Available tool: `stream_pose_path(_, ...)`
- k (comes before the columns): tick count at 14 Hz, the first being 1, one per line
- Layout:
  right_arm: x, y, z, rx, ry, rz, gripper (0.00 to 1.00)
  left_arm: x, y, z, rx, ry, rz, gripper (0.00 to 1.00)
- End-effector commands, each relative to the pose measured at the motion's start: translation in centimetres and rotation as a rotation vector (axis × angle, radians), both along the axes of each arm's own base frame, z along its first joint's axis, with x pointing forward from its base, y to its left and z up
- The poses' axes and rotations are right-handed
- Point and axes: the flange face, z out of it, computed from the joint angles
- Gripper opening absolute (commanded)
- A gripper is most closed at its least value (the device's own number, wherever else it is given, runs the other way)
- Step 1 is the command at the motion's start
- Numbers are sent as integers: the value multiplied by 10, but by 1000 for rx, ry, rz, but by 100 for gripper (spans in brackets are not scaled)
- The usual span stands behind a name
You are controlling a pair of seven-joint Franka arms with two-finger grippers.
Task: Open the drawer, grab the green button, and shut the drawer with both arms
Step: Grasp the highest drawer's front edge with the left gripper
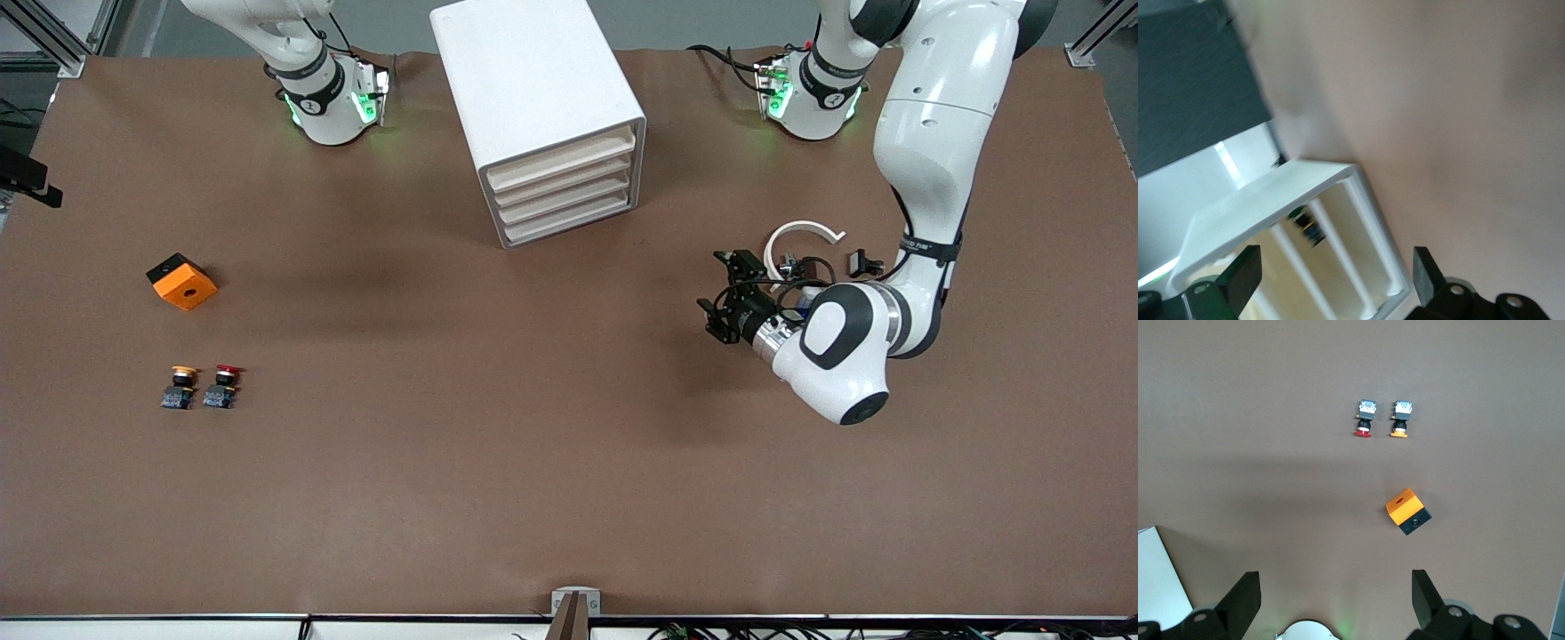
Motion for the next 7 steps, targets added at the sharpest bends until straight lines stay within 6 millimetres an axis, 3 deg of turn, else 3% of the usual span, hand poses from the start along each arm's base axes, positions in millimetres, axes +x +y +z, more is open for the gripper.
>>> stream_pose_path(1,22,-1,-24,-18,26,14,100,-8,-16,-21,52,175,83,100)
stream_pose_path(2,34,-5,-49,-21,68,6,100,-10,-23,-31,70,234,116,100)
stream_pose_path(3,38,-7,-57,-22,80,9,100,-11,-26,-40,87,289,155,100)
stream_pose_path(6,44,-14,-66,-52,84,3,100,-26,-36,-71,207,418,195,100)
stream_pose_path(7,44,-15,-65,-53,78,3,100,-31,-44,-72,216,428,182,100)
